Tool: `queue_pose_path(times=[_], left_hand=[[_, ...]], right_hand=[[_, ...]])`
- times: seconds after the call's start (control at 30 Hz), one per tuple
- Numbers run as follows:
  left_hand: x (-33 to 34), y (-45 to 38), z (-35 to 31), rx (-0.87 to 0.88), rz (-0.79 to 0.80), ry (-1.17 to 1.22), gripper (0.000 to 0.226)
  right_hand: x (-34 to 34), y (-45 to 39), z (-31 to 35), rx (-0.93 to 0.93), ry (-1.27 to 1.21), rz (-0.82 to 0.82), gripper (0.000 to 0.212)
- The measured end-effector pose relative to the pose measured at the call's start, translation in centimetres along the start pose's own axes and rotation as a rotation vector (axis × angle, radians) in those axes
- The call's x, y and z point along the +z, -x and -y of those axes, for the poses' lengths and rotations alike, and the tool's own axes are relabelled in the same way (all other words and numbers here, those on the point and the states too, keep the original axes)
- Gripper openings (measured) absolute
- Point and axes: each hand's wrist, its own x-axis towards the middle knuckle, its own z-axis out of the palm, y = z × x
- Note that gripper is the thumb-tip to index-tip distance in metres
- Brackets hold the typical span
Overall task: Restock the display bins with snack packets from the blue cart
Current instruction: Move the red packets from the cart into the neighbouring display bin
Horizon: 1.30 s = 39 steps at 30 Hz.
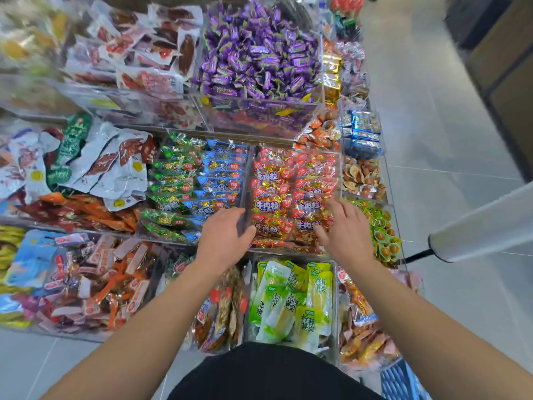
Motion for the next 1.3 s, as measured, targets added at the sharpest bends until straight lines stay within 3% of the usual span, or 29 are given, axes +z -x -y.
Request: queue_pose_path(times=[0.1,0.27,0.53,0.77,0.93,1.3], left_hand=[[-0.8,1.9,-1.4,0.052,0.005,0.122,0.054],[-0.9,5.4,-3.7,0.162,0.088,0.267,0.044],[4.5,11.2,-6.7,0.235,0.516,0.270,0.040],[12.2,19.1,-9.7,0.175,0.852,0.238,0.034],[17.3,25.8,-12.6,0.155,1.008,0.191,0.030],[25.8,35.1,-19.3,0.073,1.116,0.140,0.026]], right_hand=[[-1.3,2.5,1.3,0.076,-0.124,0.014,0.061],[-2.9,9.5,4.5,0.318,-0.534,-0.005,0.059],[-1.7,25.0,5.9,0.825,-1.032,-0.079,0.044],[0.0,37.9,4.4,1.250,-1.155,-0.213,0.040],[-0.2,46.0,2.1,1.438,-1.225,-0.365,0.035],[-0.3,57.5,-6.0,1.663,-1.333,-0.503,0.029]])
